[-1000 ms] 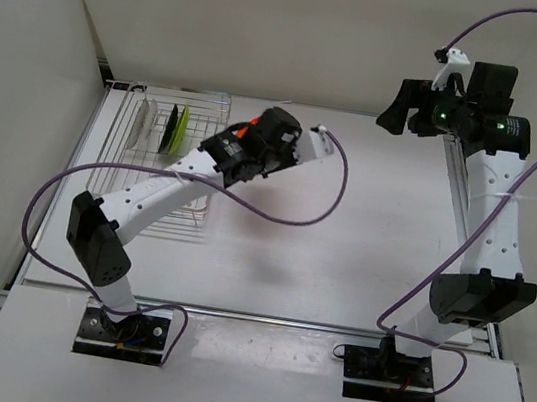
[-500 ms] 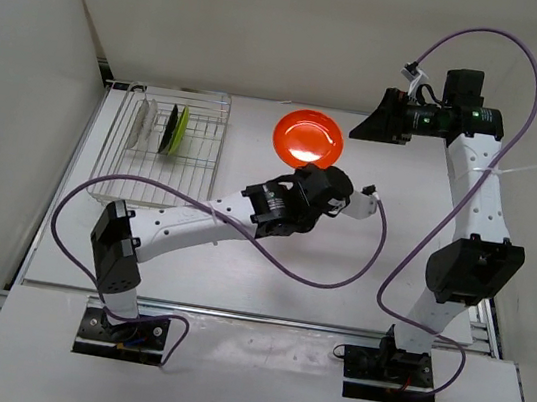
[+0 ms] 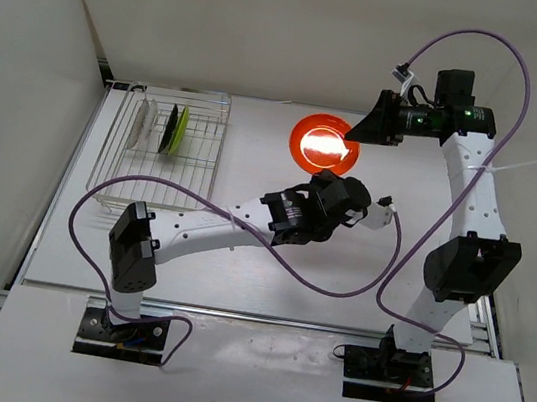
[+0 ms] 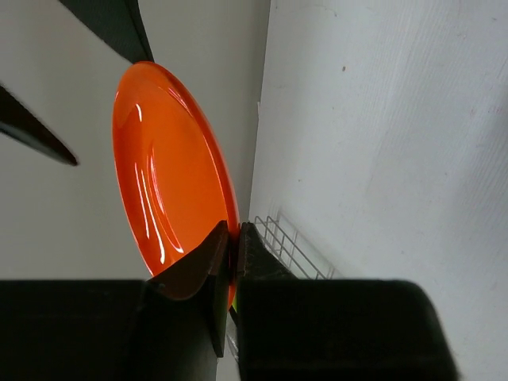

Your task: Unload the plates from the dish rack

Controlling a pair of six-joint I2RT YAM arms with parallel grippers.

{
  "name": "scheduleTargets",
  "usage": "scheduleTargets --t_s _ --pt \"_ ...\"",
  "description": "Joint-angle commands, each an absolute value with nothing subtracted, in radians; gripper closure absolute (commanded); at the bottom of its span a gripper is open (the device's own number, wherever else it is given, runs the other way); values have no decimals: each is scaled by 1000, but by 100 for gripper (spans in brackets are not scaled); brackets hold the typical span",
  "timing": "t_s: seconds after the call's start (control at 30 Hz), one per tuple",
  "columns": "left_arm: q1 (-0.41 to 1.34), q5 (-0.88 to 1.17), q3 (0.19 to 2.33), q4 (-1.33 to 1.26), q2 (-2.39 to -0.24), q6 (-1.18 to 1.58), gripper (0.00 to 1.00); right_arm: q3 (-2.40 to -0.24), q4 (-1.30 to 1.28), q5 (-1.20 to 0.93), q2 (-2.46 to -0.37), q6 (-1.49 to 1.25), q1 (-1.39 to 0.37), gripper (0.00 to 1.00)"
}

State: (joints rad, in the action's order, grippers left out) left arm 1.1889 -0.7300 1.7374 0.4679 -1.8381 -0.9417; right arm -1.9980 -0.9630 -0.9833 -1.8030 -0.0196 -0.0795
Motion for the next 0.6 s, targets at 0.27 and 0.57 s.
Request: scheduleTargets --t_s 0.27,0.57 --pt "1197 -798 1789 357 -1838 -1023 89 -2003 -985 -1008 -1824 6 -123 76" --pt "1197 -807 1746 330 -1838 -1032 89 -2003 -994 -967 -1806 15 -123 100"
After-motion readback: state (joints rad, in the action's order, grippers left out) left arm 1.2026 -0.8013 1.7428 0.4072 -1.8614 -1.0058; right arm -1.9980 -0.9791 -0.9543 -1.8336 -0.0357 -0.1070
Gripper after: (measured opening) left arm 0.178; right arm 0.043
